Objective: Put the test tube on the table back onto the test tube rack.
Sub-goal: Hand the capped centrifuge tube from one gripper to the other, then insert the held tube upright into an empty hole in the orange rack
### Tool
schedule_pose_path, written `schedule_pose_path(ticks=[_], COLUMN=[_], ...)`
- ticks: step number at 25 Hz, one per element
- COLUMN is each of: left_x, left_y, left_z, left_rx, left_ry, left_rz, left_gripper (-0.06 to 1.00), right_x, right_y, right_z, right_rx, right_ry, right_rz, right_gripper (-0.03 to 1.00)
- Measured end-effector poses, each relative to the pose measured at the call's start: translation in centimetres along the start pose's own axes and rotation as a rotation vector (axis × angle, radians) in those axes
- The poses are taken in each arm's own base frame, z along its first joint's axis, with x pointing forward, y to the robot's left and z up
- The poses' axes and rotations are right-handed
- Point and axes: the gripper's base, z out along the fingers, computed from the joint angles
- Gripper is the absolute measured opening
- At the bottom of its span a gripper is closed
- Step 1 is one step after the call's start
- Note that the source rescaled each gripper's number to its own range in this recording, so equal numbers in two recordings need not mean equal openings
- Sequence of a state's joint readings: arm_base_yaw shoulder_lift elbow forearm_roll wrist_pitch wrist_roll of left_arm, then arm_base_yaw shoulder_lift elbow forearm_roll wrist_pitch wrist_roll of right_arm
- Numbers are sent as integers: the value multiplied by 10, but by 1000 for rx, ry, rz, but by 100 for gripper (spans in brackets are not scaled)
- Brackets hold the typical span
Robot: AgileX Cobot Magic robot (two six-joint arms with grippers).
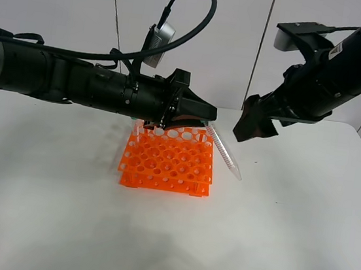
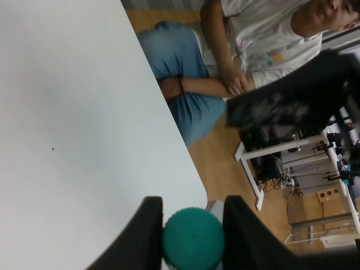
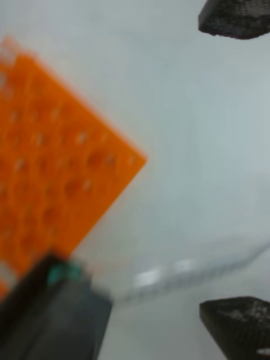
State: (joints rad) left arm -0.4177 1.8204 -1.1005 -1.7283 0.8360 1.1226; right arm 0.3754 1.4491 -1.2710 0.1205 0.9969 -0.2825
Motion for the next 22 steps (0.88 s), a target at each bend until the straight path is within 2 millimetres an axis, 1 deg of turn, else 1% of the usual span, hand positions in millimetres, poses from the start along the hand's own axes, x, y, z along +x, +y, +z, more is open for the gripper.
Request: schedule_pose_path(ticks=[5,10,12,16,22], left_x=[0,0,0,0,0], left_y=[0,0,0,0,0], left_z=[0,0,0,0,0], left_rx=[0,0,0,0,0], left_ry=[0,0,0,0,0], left_rz=[0,0,0,-1,-1], left_gripper=[0,0,0,0,0], right_x=[12,31,39,51,53], right_y=[-31,-69,-82,-90,-91], right_z=[-5,-13,-16,-20,-22], right_rx=[111,179,201,200,199], right_ry=[76,115,139,212,222], right_rz=[185,380,432,485,490], right_gripper=[100,100,100,100,100])
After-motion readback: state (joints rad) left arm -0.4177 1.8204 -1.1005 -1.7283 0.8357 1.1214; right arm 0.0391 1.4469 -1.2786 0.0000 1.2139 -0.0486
